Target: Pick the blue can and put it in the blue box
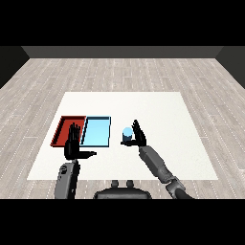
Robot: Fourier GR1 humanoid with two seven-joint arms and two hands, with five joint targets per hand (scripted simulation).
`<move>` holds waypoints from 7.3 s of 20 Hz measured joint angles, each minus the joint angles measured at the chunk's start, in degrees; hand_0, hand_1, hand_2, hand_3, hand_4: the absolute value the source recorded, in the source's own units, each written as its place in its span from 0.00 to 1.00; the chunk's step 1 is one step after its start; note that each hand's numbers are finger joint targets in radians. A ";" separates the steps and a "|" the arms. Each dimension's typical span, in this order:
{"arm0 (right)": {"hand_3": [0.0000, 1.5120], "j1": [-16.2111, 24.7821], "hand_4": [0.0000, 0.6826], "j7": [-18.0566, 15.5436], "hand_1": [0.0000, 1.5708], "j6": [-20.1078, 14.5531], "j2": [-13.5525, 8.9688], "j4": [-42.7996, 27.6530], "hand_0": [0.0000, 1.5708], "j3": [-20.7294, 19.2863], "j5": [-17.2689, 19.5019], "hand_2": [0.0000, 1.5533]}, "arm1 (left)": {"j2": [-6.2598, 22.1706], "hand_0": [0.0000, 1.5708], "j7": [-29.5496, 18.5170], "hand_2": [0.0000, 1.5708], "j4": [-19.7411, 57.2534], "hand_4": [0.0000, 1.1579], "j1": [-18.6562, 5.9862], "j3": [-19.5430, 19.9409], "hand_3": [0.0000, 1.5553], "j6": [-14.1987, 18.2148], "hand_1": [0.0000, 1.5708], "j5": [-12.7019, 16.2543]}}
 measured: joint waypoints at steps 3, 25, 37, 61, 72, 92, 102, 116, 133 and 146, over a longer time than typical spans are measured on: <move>0.00 -1.36 0.00 0.40 0.00 -0.60 0.00 0.68 0.00 1.22 -1.71 0.00 | 0.47 0.00 0.12 0.00 0.23 0.00 -0.29 0.48 0.00 -0.24 0.00 0.29; 0.96 -11.23 0.97 -3.31 0.99 -6.23 -0.01 12.39 0.99 11.06 -13.73 0.95 | 1.18 0.00 0.89 0.00 -0.47 0.00 -0.41 1.11 0.00 -0.68 0.00 1.38; 0.94 -10.58 0.96 0.02 0.96 -11.74 -0.54 8.83 0.96 11.11 -8.56 0.94 | 1.11 0.00 1.48 0.00 -1.64 0.00 0.74 0.30 0.00 -1.76 0.00 1.92; 0.94 -3.54 0.96 7.35 0.91 -9.68 -7.09 -18.34 0.91 5.14 6.87 0.93 | -1.62 0.00 7.80 0.00 7.58 0.00 -7.63 -11.04 0.00 4.10 0.00 -2.24; 0.94 0.89 0.97 9.90 0.90 -5.87 -5.16 -24.65 0.90 1.10 13.76 0.93 | -1.69 0.00 6.17 0.00 15.91 0.00 -14.72 -17.78 0.00 10.45 0.00 -0.08; 0.93 1.43 0.96 13.03 0.89 -4.10 -0.35 -29.21 0.89 0.78 19.77 0.92 | -1.74 0.00 5.24 0.00 28.11 0.00 -23.06 -28.23 0.00 19.22 0.00 8.17; 0.92 -0.08 0.90 12.50 0.91 -4.46 -0.16 -27.19 0.91 3.09 19.55 0.92 | -1.60 0.00 5.11 0.00 28.82 0.00 -24.55 -30.17 0.00 20.51 0.00 9.76; 0.93 -2.59 0.87 12.90 0.93 -8.39 -0.65 -27.06 0.93 9.97 17.78 0.95 | -0.20 0.20 4.54 0.33 32.92 0.00 -28.18 -34.98 0.11 29.63 0.20 6.05; 0.92 -4.01 0.86 11.99 0.91 -12.33 -1.62 -27.63 0.91 15.61 14.12 0.93 | 0.55 0.53 1.86 0.56 32.78 0.58 -26.64 -34.63 0.47 34.81 0.53 4.96; 0.00 -1.43 0.00 13.67 0.00 -10.04 -0.73 -29.83 0.00 12.96 11.23 0.00 | -0.83 1.00 2.01 0.97 34.65 0.95 -26.42 -32.68 0.93 30.43 1.00 10.56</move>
